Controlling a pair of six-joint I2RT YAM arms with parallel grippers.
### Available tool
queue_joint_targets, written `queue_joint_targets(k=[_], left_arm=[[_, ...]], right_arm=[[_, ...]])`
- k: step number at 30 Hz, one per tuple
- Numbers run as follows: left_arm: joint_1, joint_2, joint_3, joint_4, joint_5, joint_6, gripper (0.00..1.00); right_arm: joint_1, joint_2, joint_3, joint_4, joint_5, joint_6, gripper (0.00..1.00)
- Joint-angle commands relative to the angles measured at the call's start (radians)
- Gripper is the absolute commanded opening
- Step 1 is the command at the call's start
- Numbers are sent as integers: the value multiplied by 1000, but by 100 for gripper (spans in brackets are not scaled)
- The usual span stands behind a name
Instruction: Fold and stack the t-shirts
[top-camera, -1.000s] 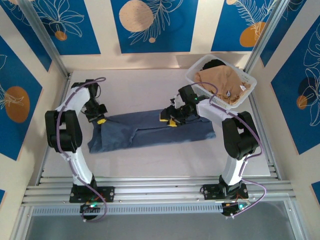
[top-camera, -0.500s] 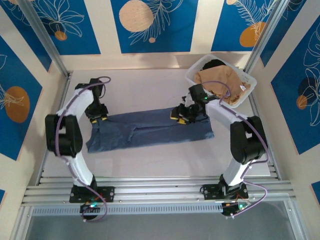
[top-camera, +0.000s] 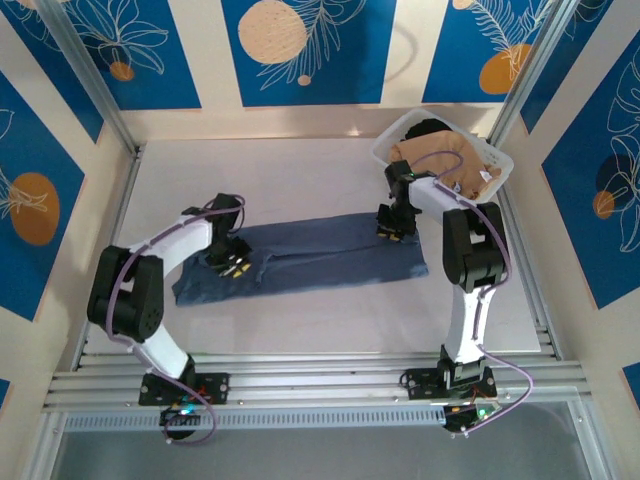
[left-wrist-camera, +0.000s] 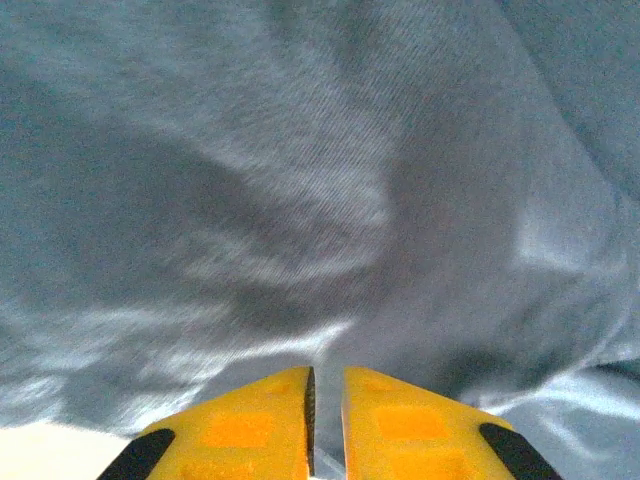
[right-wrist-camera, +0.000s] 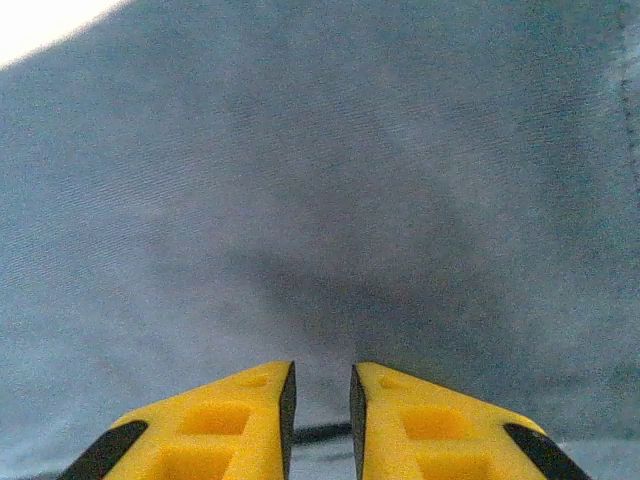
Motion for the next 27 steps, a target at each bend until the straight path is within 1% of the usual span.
queue_joint_targets(k=[1,4,6,8,9,12,16,20,22,24,25,27], left_arm=[[-5,69,2,72,58,-74,15],[-4,144,41,67,73,-57,15],[5,194,91,31,54,-21,14],[21,239,155,1,18,20,14],[33,270,200,-16,4,44,14],[66,400,398,-62,-7,130,16],[78,623,765,-108,45,219,16],[62,816,1088,-89,153,195,16],[38,930,1286,-114,184,186,16],[15,1019,1439,-129,210,163,16],[5,1053,1490,-119,228,143,16],[-12,1081,1508,-50,263,96,16]], right_arm=[[12,41,32,-108,111,5,24],[17,37,-3,-120,135,34,23],[25,22,-40,-125,142,55,22],[33,0,-80,-127,118,76,22],[38,-19,-110,-116,86,89,22],[50,-94,-220,-64,-27,139,22],[112,-190,-358,-28,-119,229,22],[221,-254,-474,43,-229,353,22],[302,-257,-494,65,-265,419,22],[369,-245,-486,84,-297,471,22],[401,-234,-472,95,-311,493,22],[445,-211,-439,114,-334,526,21]])
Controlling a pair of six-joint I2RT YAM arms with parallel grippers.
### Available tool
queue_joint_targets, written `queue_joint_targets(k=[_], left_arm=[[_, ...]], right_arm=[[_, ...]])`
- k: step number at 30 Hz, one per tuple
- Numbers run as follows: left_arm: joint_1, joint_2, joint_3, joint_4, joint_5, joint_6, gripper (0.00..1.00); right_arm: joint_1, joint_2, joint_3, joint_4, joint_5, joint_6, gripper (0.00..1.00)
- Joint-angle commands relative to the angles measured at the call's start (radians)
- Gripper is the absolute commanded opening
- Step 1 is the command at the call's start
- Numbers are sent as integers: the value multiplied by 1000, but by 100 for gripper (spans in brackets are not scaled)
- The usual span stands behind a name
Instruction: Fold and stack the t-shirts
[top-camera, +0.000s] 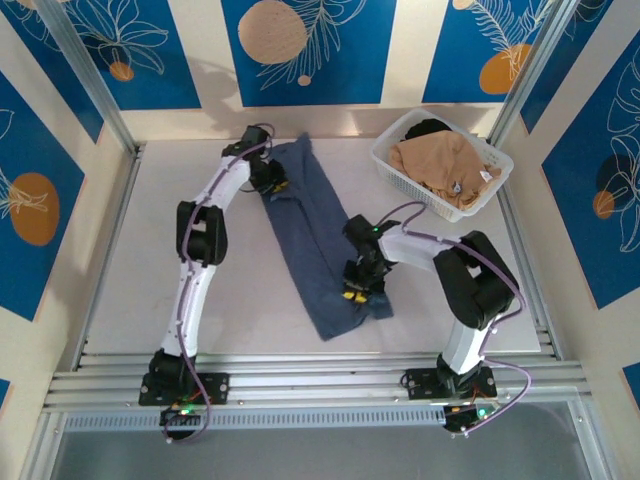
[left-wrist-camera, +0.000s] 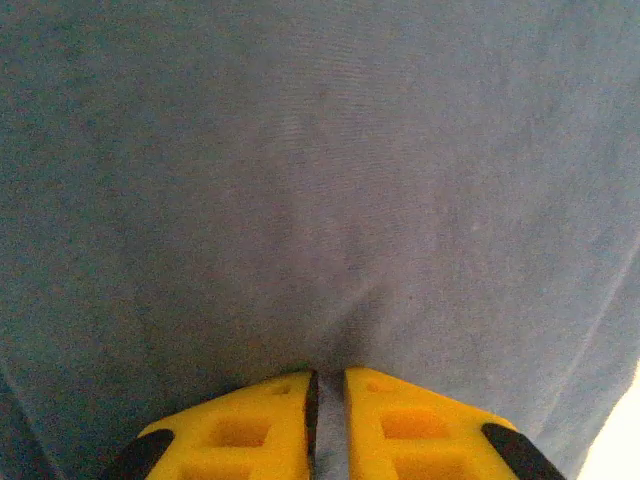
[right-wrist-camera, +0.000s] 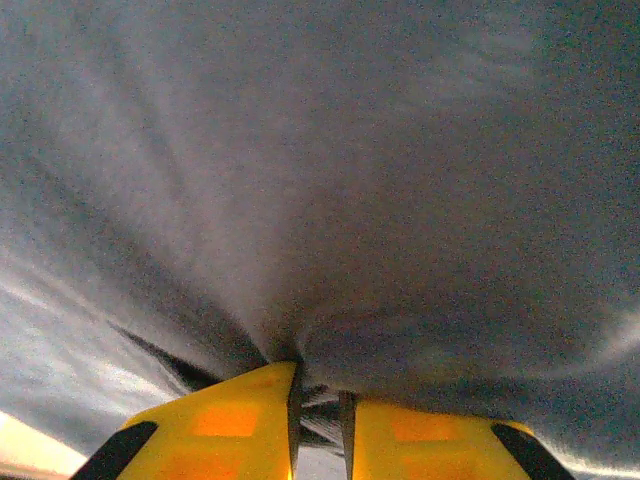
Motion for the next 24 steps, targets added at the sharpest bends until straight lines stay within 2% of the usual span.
queue_joint_targets(k=[1,5,9,11,14,16,18,24], left_arm=[[-42,66,53,48,84,-71,16],[-61,86,56,138,112,-105,18],[-64,68,99,125,104,-67,28],[-70,16,117,75,57,-7,36],[-76,-114,86,-21,-35,68,46],[-83,-235,-28,-49,-68,92,47],[-93,-389,-239,-30,-72,114,48],[-130,-799,-927,-21,49,142,48]], right_arm=[[64,68,21,32,-92,125,22],[103,148,109,34,-125,177,21],[122,155,158,12,-95,217,22],[121,116,162,-13,-54,218,24],[102,15,152,-60,11,201,35],[80,-56,143,-99,38,189,41],[49,-130,120,-137,52,171,47],[-87,-345,-60,-145,-21,96,50]])
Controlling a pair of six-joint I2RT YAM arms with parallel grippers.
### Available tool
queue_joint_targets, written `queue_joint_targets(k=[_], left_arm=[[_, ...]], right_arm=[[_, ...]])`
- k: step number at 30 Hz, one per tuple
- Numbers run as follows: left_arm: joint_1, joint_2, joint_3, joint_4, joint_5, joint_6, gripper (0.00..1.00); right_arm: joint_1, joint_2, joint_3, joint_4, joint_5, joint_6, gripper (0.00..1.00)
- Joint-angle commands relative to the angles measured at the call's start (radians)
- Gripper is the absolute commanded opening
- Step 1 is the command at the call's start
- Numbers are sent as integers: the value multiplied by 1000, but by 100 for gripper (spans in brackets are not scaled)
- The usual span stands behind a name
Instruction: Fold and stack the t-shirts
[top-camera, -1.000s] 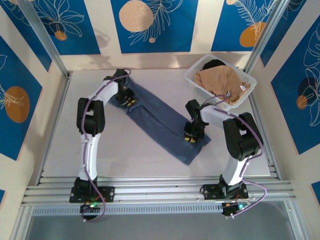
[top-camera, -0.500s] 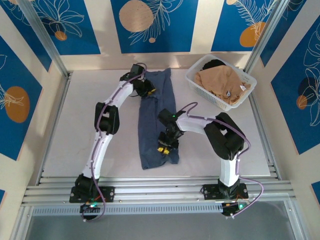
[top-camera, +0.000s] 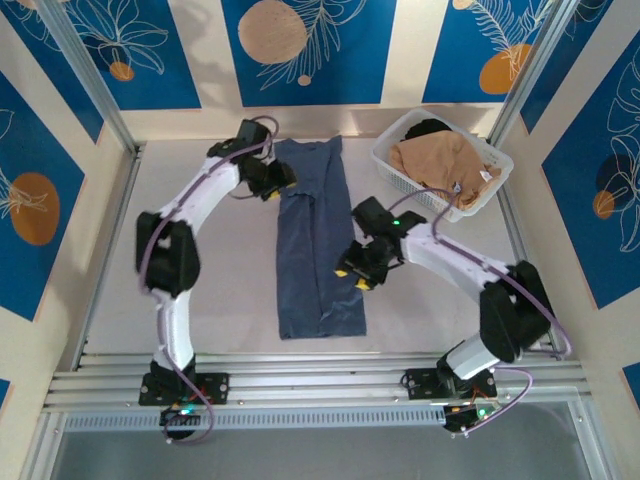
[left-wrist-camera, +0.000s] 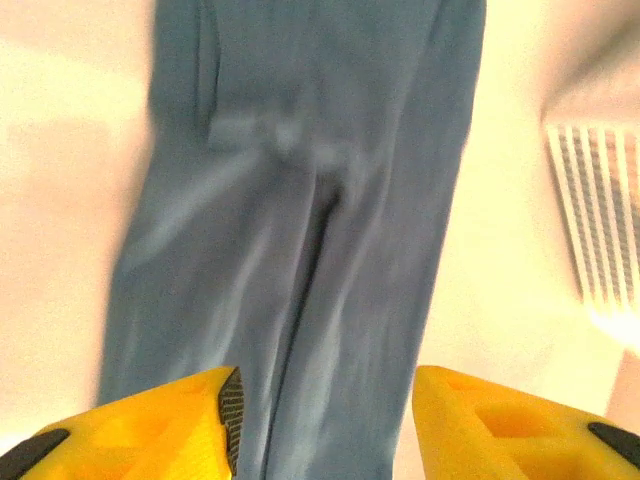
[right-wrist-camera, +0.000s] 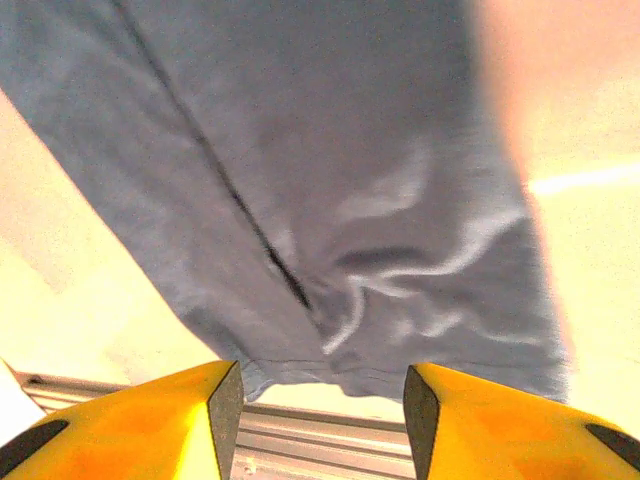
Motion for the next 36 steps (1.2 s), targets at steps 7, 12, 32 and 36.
queue_joint_targets(k=[7,12,32,36], left_arm=[[-151,-421,-833,-77,234,-2,49],[-236,-509,-1017,69,248,-140,49],[-402,-314,-975,179,134,-208,7],[-403,-340,-994,172,122,-205,0]], right_arm=[[-124,-142,-276,-14,-205,-152,54],[-140,-117,-336,29,-284,-201,55],[-41,91,-346,131,-292,-158,49],[-6,144,-326,146,-257,-128,37]])
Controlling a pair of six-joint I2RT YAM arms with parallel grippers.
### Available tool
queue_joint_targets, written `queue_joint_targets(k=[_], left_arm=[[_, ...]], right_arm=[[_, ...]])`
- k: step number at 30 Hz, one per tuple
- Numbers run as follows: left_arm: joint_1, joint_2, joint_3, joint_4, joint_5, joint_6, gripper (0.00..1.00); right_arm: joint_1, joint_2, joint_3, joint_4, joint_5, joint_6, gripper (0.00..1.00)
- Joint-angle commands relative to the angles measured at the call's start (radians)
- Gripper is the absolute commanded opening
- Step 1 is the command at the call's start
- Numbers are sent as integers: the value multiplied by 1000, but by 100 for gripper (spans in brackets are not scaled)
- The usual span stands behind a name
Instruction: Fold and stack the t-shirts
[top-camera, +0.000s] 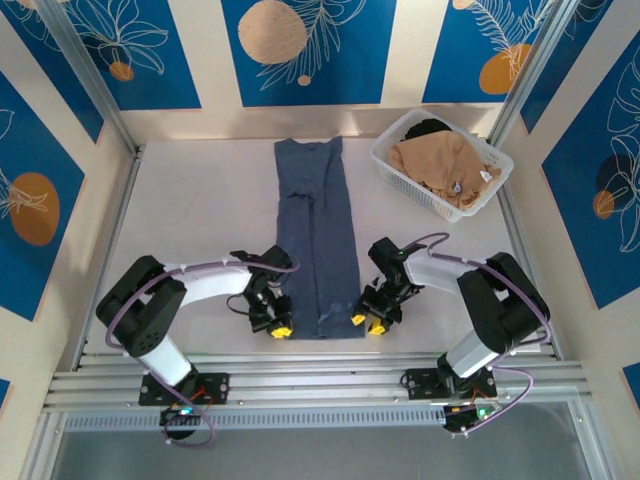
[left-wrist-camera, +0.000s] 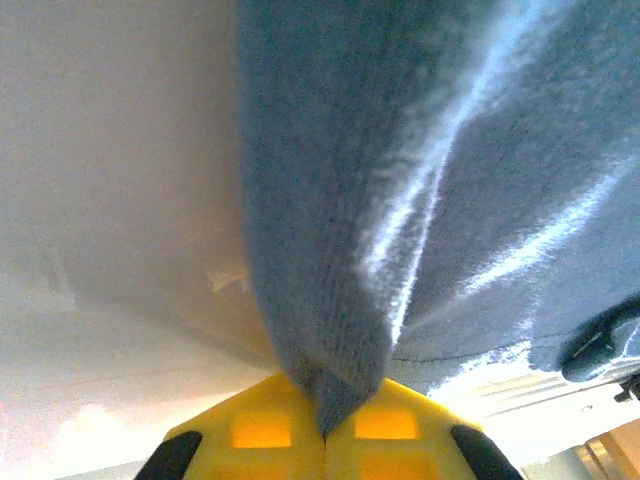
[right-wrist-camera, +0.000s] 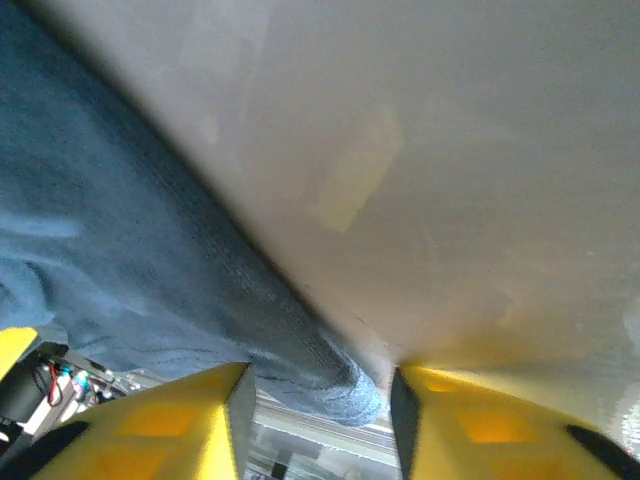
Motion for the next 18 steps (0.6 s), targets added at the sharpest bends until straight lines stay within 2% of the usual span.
queue_joint_targets(k=[1,9,17,18], left_arm=[[-23,19,-27,73,-58,9,0],[-23,-31,-63,65,-50,-1,0],[-24,-111,-93,45,-38,-34,0],[-23,-128,-97,33,-38,-33,0]], right_arm=[[37,51,9,51,4,43,35],[71,44,62,33,28,81,19],[97,-71,37,-54,62,104,0],[100,-84,30,-71,61,101,0]])
